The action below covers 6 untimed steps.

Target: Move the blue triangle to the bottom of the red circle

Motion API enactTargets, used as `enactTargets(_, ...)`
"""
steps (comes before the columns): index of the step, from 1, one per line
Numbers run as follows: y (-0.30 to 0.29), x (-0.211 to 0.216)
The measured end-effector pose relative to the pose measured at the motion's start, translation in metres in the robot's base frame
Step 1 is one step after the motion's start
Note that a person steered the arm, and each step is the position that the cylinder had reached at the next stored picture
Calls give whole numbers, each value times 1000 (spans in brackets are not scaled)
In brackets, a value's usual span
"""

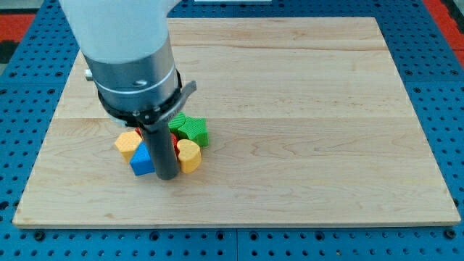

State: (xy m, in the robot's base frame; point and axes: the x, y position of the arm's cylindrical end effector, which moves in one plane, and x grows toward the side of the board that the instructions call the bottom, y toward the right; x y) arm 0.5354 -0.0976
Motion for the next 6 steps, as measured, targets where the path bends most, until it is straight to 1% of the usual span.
enactTargets(1,-2,-7)
enactTargets(2,-1,6)
enactTargets(3,-18,36)
enactTargets(4,-84,34)
enactTargets(5,-90,31)
enactTargets(6,-86,9)
